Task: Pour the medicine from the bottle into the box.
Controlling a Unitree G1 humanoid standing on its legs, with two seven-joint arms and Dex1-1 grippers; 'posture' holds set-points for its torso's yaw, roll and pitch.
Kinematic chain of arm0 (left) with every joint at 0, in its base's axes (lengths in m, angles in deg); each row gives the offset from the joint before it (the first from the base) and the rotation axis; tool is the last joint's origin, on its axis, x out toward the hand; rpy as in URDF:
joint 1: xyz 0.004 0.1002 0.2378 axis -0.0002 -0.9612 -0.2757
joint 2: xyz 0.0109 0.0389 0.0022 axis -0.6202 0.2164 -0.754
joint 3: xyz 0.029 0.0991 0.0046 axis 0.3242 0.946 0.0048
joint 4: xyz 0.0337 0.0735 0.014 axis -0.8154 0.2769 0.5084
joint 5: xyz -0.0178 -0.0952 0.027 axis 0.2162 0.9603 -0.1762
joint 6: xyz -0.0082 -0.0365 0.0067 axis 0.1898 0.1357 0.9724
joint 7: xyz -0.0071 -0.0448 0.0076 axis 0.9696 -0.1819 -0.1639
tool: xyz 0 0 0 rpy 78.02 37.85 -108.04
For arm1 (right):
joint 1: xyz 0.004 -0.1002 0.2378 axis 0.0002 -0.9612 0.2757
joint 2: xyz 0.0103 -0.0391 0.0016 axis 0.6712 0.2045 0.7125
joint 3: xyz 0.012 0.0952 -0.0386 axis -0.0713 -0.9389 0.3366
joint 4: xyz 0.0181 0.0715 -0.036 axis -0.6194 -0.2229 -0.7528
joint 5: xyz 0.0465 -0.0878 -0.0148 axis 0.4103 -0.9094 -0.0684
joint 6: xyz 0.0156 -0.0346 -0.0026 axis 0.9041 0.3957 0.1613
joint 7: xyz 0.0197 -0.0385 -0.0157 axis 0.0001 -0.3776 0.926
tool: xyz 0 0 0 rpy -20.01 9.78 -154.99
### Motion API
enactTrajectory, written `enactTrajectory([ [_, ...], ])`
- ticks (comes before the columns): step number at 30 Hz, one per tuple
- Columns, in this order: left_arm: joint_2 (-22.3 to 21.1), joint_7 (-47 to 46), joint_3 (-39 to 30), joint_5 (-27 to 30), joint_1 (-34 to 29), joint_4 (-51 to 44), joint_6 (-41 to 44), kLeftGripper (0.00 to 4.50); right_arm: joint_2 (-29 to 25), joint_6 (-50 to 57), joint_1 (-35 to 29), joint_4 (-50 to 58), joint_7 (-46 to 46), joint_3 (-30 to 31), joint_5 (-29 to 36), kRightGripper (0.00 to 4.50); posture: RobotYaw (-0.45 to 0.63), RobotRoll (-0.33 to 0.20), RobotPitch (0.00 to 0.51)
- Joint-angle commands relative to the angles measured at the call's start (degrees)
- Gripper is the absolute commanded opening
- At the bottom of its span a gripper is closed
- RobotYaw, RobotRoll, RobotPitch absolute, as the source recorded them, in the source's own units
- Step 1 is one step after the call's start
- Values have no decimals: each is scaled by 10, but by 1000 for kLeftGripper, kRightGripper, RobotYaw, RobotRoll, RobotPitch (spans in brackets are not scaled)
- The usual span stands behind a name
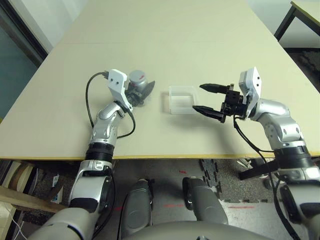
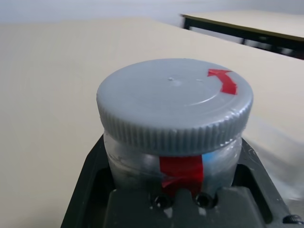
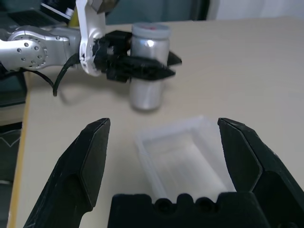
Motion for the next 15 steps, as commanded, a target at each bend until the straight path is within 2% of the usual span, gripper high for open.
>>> enactTrajectory([
  [1, -12, 32, 20, 17, -7, -48, 57, 2650, 8, 31, 36, -8, 13, 10, 12, 4500, -188, 0, 135],
  [7, -18, 58, 39, 18, 6, -65, 97, 2650, 33, 63, 110, -25, 13, 39, -5, 4500, -192, 0, 124],
  [15, -9, 70, 48, 12, 23, -57, 91, 2650, 73, 78, 169, -68, 10, 57, -17, 4500, -186, 0, 117],
])
